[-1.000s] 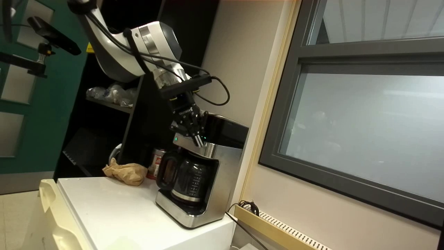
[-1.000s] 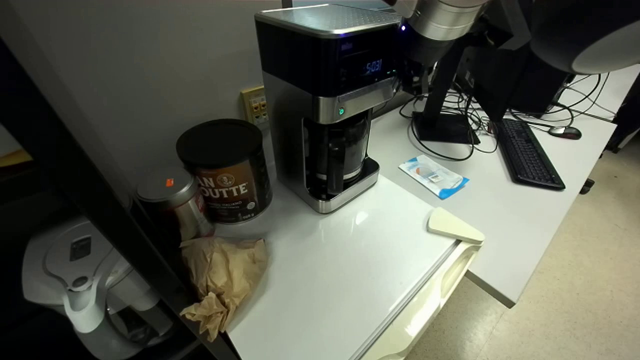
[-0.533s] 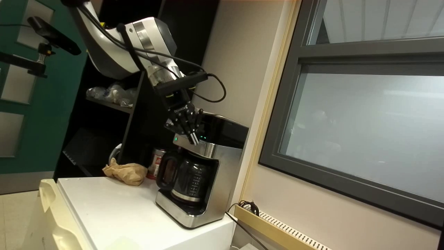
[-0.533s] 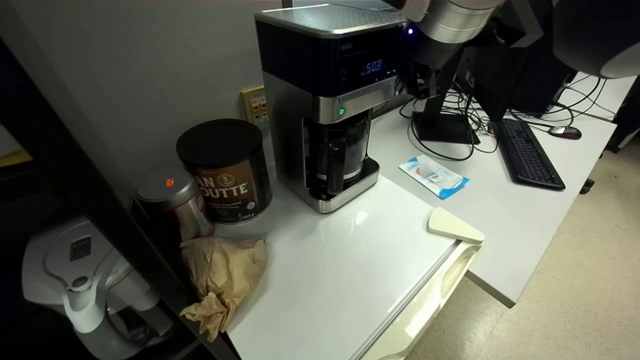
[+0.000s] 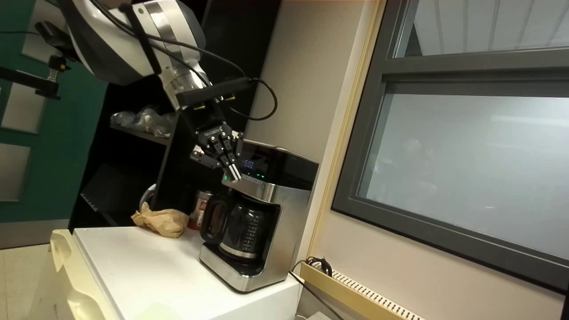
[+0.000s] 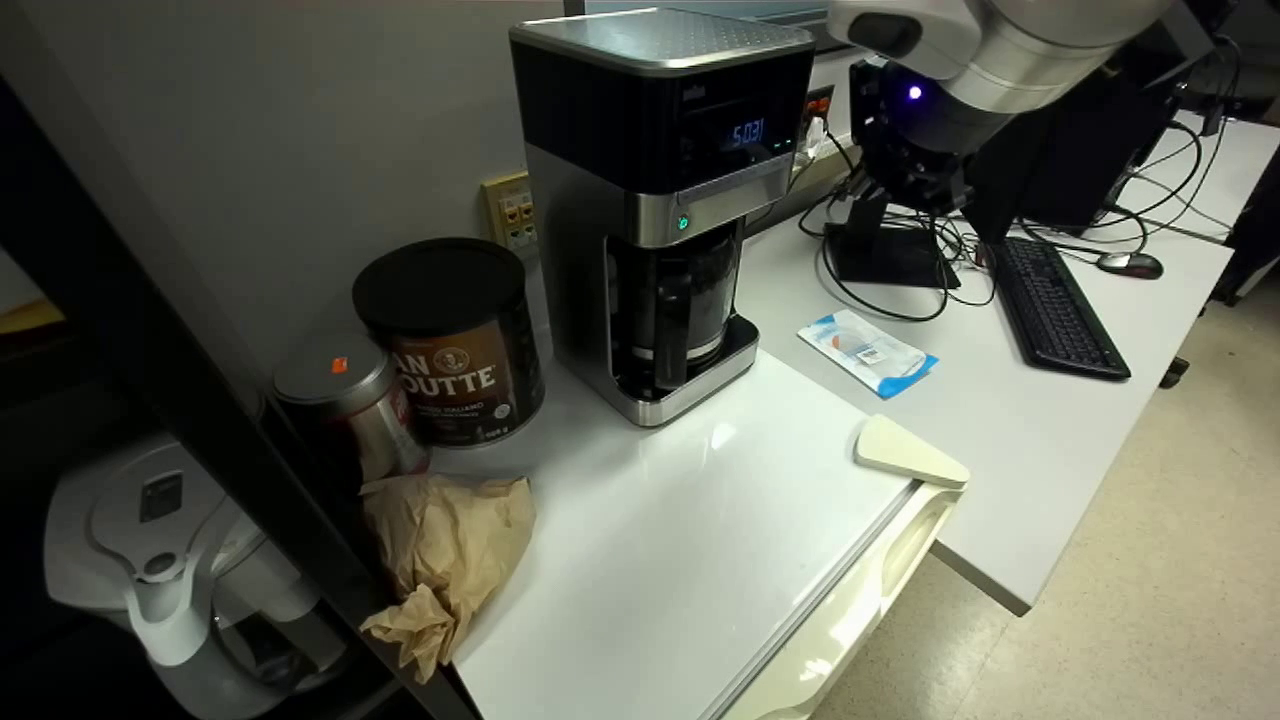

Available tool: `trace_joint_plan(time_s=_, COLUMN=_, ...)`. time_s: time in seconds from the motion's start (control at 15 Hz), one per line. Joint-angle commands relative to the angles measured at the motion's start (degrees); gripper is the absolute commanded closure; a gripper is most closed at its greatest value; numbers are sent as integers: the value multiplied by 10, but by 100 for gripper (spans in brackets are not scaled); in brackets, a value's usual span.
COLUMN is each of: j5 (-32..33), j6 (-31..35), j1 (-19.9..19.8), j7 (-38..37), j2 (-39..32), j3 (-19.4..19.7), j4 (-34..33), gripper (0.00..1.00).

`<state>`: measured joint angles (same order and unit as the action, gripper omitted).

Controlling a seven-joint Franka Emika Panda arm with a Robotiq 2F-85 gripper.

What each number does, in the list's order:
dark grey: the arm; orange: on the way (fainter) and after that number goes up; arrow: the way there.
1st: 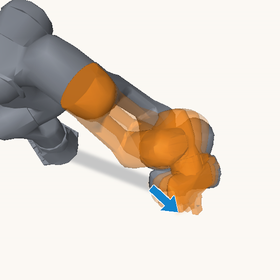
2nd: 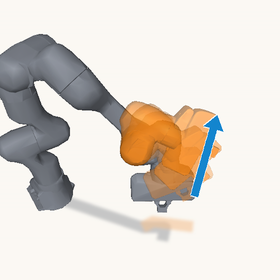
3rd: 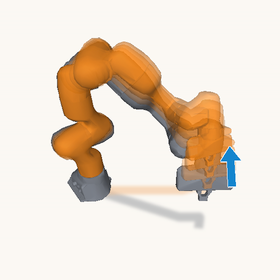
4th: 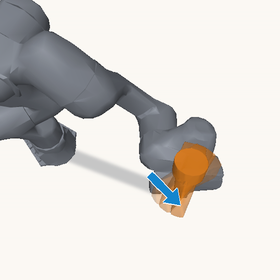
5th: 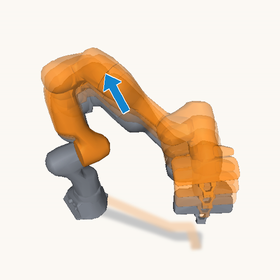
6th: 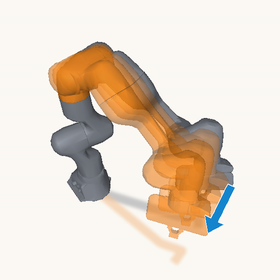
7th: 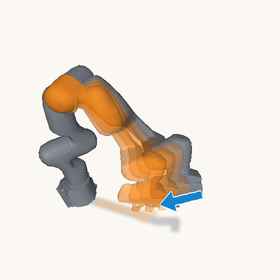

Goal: Press a button on the right side of the coffee machine

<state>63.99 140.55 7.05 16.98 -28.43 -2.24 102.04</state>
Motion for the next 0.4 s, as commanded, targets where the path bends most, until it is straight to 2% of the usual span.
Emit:
trace_joint_plan(time_s=0.0, j5=53, j6=-2, j1=4, j7=1, j2=56, j3=1, j4=74, gripper=100)
trace_joint_plan(time_s=0.33, j5=114, j6=-4, j1=1, j7=-9, j2=92, j3=-6, j4=122, gripper=100)
